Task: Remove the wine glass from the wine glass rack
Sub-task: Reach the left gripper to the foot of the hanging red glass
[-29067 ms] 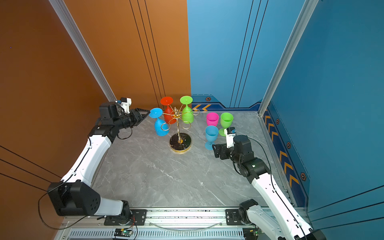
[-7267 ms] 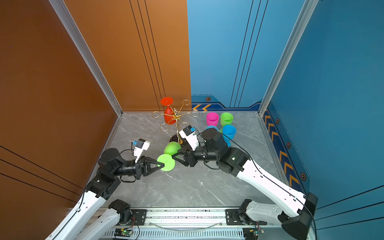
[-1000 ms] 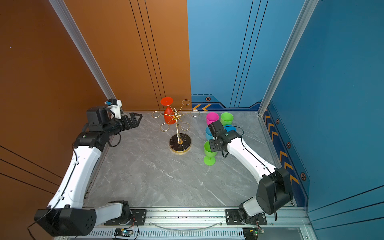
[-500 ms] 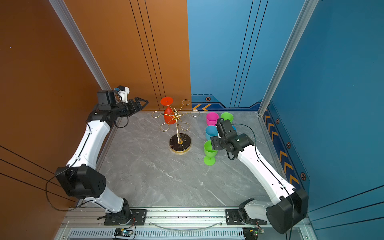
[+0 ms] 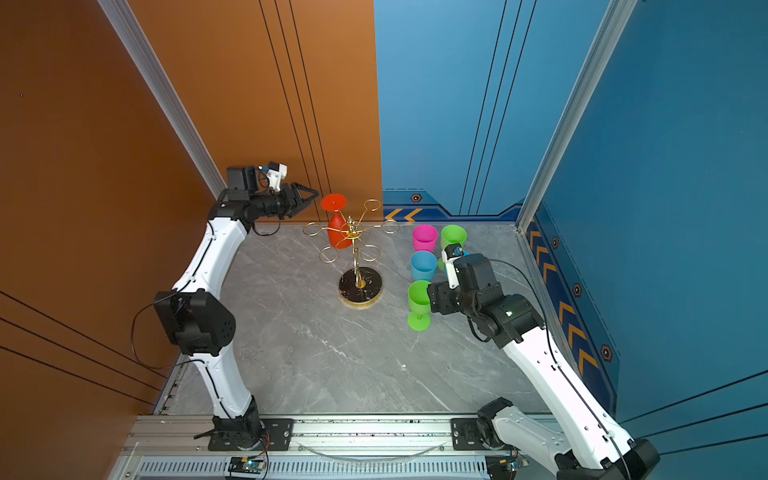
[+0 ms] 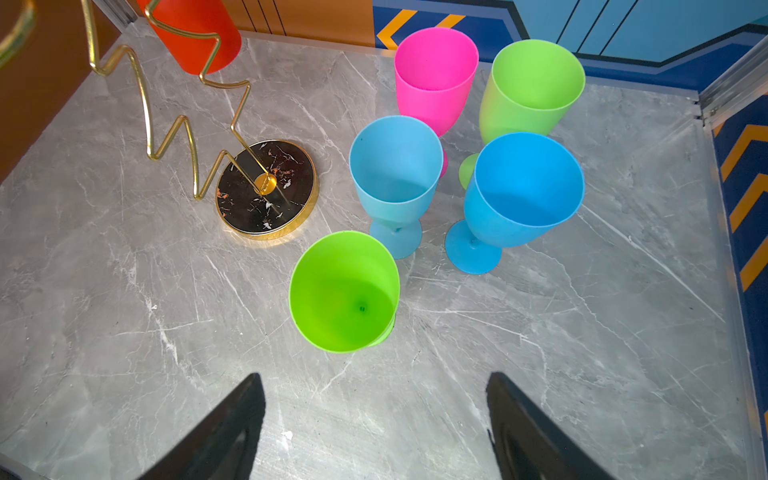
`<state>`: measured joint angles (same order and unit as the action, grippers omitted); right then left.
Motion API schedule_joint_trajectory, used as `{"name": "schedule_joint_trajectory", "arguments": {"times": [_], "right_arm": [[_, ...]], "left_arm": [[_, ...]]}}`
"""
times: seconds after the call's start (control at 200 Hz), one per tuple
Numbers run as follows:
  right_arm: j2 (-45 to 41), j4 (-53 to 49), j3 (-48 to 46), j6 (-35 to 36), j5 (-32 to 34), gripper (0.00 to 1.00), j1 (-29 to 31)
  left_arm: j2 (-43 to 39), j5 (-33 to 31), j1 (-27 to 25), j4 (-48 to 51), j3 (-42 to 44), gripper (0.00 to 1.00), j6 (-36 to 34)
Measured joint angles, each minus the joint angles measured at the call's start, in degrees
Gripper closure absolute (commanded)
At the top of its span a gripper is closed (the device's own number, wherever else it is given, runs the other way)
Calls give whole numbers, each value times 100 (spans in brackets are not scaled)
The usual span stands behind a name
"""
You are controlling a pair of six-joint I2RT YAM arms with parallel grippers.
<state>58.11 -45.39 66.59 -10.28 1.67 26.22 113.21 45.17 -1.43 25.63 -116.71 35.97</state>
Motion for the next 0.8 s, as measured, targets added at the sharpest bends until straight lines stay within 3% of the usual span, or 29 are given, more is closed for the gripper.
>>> {"name": "schedule_joint_trajectory", "arguments": {"times": [0.17,0.47,0.796], "right_arm": [[-96,2,-109,0,-20,15,0],[-122,4,-157,0,-22,15,-15],[-122,17,-177,-2,-31,15,-42]], "left_arm": [[223,90,-142,-11,-42,53,155],[372,214,-203,-15,-227,73,317],[372,247,-201,-15,-229,86,313]]}}
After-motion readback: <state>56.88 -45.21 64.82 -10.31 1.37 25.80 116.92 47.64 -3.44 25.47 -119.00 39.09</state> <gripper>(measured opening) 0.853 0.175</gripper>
